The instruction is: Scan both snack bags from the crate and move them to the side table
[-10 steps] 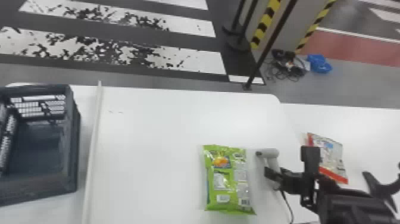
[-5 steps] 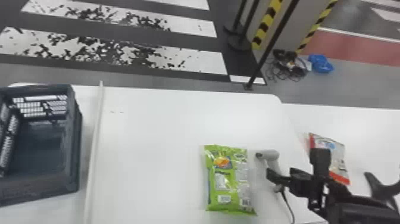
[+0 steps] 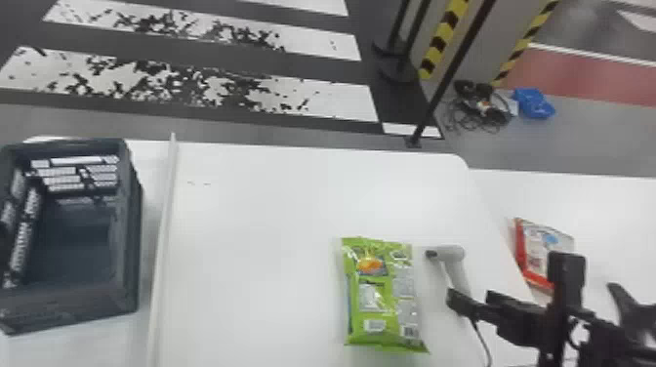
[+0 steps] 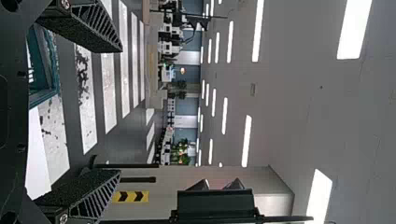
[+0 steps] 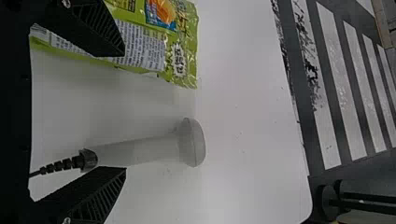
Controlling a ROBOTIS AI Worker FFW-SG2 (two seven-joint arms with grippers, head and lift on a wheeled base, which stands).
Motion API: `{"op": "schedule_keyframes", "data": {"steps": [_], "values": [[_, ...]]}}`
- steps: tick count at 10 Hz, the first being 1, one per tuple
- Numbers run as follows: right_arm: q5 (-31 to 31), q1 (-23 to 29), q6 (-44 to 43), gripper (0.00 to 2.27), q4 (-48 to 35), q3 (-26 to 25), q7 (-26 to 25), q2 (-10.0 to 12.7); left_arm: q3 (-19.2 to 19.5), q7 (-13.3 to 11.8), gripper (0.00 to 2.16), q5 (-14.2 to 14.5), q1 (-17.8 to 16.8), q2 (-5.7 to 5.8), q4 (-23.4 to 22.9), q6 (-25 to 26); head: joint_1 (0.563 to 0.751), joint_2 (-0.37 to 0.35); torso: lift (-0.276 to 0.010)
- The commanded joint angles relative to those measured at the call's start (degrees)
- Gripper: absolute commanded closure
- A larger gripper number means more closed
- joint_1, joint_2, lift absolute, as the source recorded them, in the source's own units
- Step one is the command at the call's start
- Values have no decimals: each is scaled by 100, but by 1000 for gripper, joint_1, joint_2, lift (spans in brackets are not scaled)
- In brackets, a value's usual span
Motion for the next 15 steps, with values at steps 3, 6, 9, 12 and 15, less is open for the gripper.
{"op": "schedule_keyframes", "data": {"steps": [3,6,9,12,15], "values": [[-140,-8,1027,43,-300,52,214,11,25,0,70,6,17,25,-9,0,695,-160,-29],[-26,-719,974,39,737,272,1066,-182,25,-9,70,6,35,34,-18,0,695,-117,-29],[185,-1176,693,39,1475,667,1462,-305,52,-9,70,6,52,17,-26,0,695,-95,-29],[405,-1510,253,39,2081,1019,1699,-332,52,-9,70,-20,52,8,-44,0,695,-69,-29],[774,-1818,-11,66,2574,1458,1875,-376,105,-9,70,-29,70,17,-44,17,695,-46,-29]]}}
